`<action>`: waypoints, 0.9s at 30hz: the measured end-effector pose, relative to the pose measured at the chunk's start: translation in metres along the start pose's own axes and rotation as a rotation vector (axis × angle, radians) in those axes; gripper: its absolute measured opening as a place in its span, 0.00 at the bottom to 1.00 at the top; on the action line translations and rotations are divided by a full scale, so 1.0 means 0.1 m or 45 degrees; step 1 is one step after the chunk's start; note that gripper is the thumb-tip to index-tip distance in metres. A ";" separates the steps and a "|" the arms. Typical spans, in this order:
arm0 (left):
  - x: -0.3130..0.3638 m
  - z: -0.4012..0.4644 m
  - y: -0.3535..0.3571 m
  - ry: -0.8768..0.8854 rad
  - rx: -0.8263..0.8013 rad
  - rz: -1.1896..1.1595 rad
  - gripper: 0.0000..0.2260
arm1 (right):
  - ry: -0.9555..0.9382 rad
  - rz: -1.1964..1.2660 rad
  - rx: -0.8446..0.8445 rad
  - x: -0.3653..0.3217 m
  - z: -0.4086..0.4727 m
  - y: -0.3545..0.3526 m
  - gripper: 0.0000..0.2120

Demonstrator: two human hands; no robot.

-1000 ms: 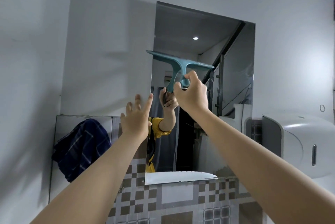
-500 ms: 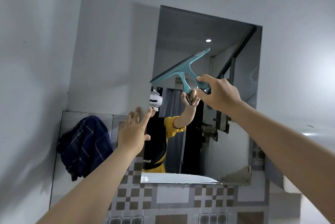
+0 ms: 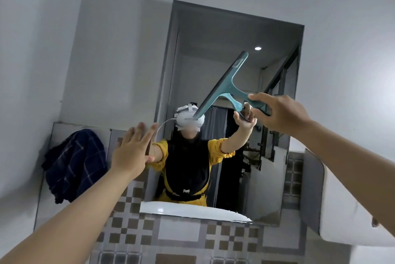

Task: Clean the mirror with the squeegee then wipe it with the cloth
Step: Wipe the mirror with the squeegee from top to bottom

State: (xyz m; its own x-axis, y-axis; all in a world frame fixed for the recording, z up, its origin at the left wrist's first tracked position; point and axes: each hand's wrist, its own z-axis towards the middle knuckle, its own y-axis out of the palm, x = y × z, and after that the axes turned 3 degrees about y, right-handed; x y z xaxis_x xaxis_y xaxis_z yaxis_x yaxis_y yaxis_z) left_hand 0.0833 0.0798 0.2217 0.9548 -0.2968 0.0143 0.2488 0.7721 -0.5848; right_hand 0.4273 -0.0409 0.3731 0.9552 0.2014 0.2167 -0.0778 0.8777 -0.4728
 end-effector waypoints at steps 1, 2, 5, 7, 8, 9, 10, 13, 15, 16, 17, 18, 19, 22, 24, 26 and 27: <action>0.01 0.00 -0.01 -0.009 -0.005 0.003 0.47 | -0.016 0.008 0.000 0.03 0.00 0.00 0.18; 0.02 0.00 -0.01 -0.025 -0.007 0.013 0.47 | -0.033 0.014 -0.001 0.06 0.00 0.00 0.18; 0.06 -0.01 -0.03 -0.058 -0.004 -0.024 0.44 | -0.033 0.010 0.003 0.18 -0.05 0.00 0.18; 0.13 -0.03 -0.07 -0.086 -0.003 -0.047 0.41 | -0.007 0.002 0.020 0.30 -0.13 -0.01 0.18; 0.17 -0.04 -0.10 -0.098 -0.003 -0.033 0.40 | 0.011 -0.001 0.025 0.36 -0.18 -0.02 0.18; 0.19 -0.05 -0.12 -0.098 0.022 -0.011 0.40 | 0.035 -0.004 0.028 0.42 -0.24 -0.03 0.18; 0.20 -0.05 -0.13 -0.088 0.048 0.009 0.41 | 0.062 -0.007 0.030 0.47 -0.29 -0.03 0.17; 0.18 -0.06 -0.12 -0.095 0.046 -0.007 0.41 | 0.109 -0.002 0.039 0.56 -0.38 -0.04 0.17; 0.22 -0.06 -0.14 -0.092 0.045 -0.011 0.40 | 0.117 0.009 0.036 0.56 -0.39 -0.04 0.17; 0.23 -0.06 -0.15 -0.090 0.057 -0.005 0.40 | 0.115 0.012 0.035 0.55 -0.38 -0.05 0.17; 0.25 -0.06 -0.16 -0.094 0.057 -0.006 0.39 | 0.114 0.014 0.032 0.55 -0.38 -0.07 0.17; 0.25 -0.06 -0.17 -0.093 0.047 -0.005 0.39 | 0.112 0.018 0.029 0.54 -0.39 -0.08 0.17; 0.23 -0.05 -0.15 -0.091 0.042 -0.003 0.40 | 0.111 0.022 0.027 0.55 -0.40 -0.10 0.17; 0.12 -0.03 -0.11 -0.103 -0.033 -0.123 0.39 | 0.134 0.024 0.016 0.53 -0.44 -0.13 0.17; 0.08 -0.03 -0.11 -0.121 -0.081 -0.197 0.39 | 0.160 0.029 0.023 0.52 -0.46 -0.13 0.17; 0.09 -0.02 -0.10 -0.137 -0.084 -0.209 0.38 | 0.190 0.043 0.026 0.53 -0.47 -0.12 0.17; 0.10 -0.02 -0.10 -0.141 -0.077 -0.210 0.38 | 0.201 0.045 0.020 0.52 -0.48 -0.12 0.16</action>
State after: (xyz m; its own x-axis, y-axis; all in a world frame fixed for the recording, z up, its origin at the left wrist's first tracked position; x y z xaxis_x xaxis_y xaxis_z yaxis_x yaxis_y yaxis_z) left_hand 0.0898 0.0679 0.2261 0.9147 -0.3506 0.2009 0.3964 0.6819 -0.6147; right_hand 0.4919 -0.0617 0.3489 0.9846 0.1630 0.0627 -0.1158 0.8783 -0.4639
